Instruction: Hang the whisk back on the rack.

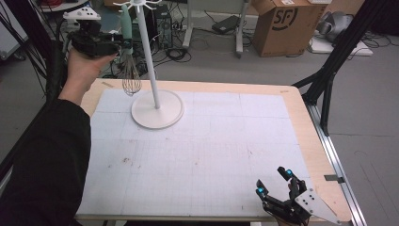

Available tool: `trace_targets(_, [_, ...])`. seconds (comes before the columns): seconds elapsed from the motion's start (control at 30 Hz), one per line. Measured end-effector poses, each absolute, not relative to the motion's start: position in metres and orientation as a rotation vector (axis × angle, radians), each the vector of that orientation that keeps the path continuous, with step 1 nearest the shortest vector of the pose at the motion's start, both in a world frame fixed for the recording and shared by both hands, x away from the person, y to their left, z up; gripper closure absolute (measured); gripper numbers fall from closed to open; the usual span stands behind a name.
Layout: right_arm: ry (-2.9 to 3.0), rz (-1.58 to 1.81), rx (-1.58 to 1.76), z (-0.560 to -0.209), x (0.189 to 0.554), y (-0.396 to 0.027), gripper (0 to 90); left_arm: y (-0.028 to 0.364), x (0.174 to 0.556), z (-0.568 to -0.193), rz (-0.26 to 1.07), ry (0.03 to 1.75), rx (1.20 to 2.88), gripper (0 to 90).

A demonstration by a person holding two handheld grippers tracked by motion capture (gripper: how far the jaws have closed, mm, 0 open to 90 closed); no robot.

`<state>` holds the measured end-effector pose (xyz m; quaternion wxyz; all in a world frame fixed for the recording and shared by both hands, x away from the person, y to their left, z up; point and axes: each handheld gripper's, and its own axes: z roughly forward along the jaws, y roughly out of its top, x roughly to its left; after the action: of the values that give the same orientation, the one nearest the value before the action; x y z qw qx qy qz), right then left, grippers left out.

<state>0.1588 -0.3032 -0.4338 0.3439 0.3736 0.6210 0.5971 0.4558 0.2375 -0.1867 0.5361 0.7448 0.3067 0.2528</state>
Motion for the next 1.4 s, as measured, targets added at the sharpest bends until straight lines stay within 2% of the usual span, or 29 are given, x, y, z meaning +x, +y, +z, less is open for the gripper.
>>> trace_targets(0.13, [1.616, 1.549, 0.97, -0.434, 0.158, -0.303, 16.5, 0.239, 0.455, -0.189, 0.59, 0.732, 1.757, 68.9])
trace_targets(0.27, [1.612, 1.554, 0.967, -0.433, 0.157, -0.303, 16.5, 0.238, 0.453, -0.189, 0.647, 0.715, 1.773, 66.3])
trace_targets(0.33, [1.612, 1.555, 0.967, -0.433, 0.157, -0.303, 16.5, 0.238, 0.454, -0.19, 0.651, 0.728, 1.773, 57.0])
trace_targets(0.43, [1.613, 1.558, 0.965, -0.433, 0.156, -0.303, 16.6, 0.236, 0.454, -0.192, 0.645, 0.739, 1.785, 50.9])
trace_targets(0.53, [1.611, 1.564, 0.956, -0.433, 0.156, -0.303, 16.6, 0.235, 0.453, -0.195, 0.641, 0.731, 1.79, 49.6])
trace_targets(0.6, [1.611, 1.571, 0.964, -0.432, 0.155, -0.303, 16.6, 0.237, 0.448, -0.199, 0.661, 0.707, 1.728, 46.9])
trace_targets(0.73, [1.608, 1.58, 0.964, -0.432, 0.155, -0.303, 16.6, 0.243, 0.439, -0.212, 0.655, 0.717, 1.683, 34.8])
trace_targets(1.03, [1.614, 1.571, 0.956, -0.433, 0.156, -0.301, 16.6, 0.252, 0.407, -0.233, 0.618, 0.683, 1.646, 30.7])
trace_targets(1.4, [1.621, 1.57, 0.957, -0.433, 0.157, -0.3, 16.6, 0.242, 0.36, -0.243, 0.601, 0.596, 1.625, 29.4])
